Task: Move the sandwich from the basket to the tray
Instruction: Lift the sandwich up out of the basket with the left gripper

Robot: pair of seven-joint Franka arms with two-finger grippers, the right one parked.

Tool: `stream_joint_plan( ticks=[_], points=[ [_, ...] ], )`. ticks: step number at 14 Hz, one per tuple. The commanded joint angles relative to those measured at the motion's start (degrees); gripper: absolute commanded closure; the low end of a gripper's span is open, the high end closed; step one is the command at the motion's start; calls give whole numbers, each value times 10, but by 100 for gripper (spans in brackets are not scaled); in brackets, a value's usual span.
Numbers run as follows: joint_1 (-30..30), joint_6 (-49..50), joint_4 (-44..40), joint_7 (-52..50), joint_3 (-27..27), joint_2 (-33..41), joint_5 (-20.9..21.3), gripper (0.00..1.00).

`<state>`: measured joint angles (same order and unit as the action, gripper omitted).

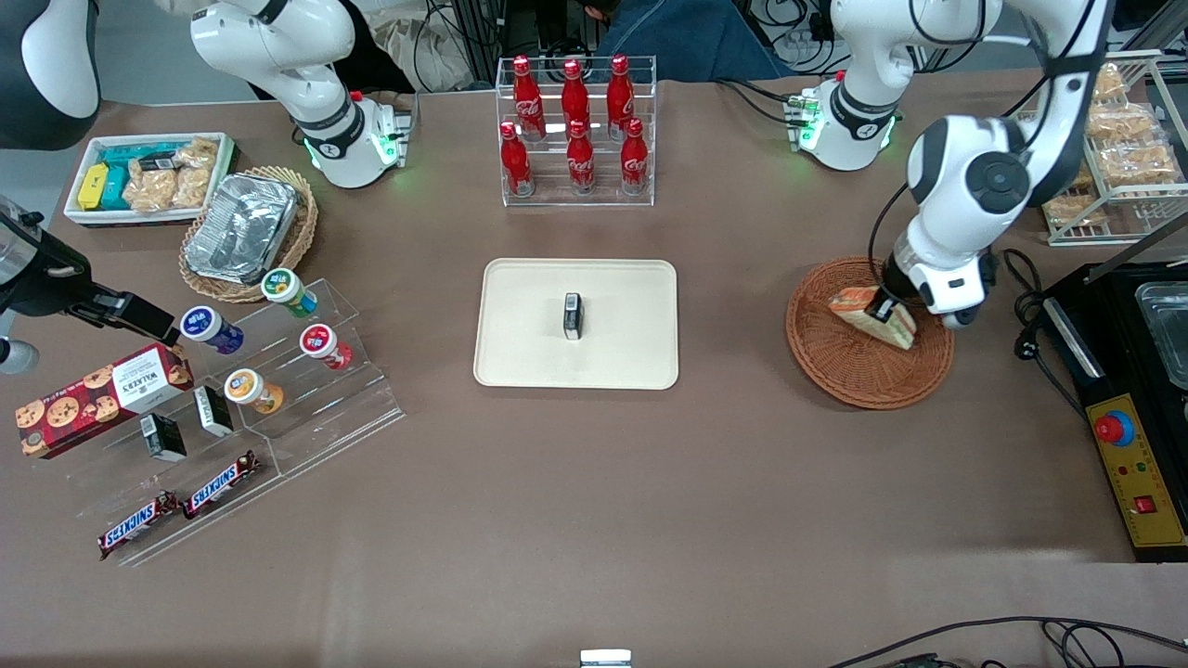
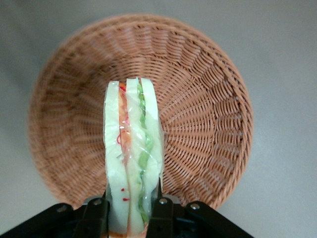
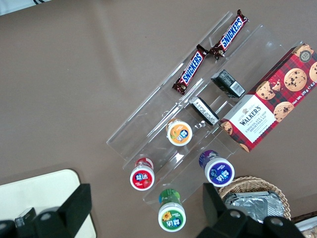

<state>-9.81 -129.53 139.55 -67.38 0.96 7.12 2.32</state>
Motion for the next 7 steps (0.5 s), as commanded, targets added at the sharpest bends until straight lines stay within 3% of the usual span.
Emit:
stream_joint_plan(
  ticks=[1,7],
  points=[
    [-7,139,-107,-7,-1,8,15,70],
    [-5,333,-305,93,0,4,13,70]
  ],
)
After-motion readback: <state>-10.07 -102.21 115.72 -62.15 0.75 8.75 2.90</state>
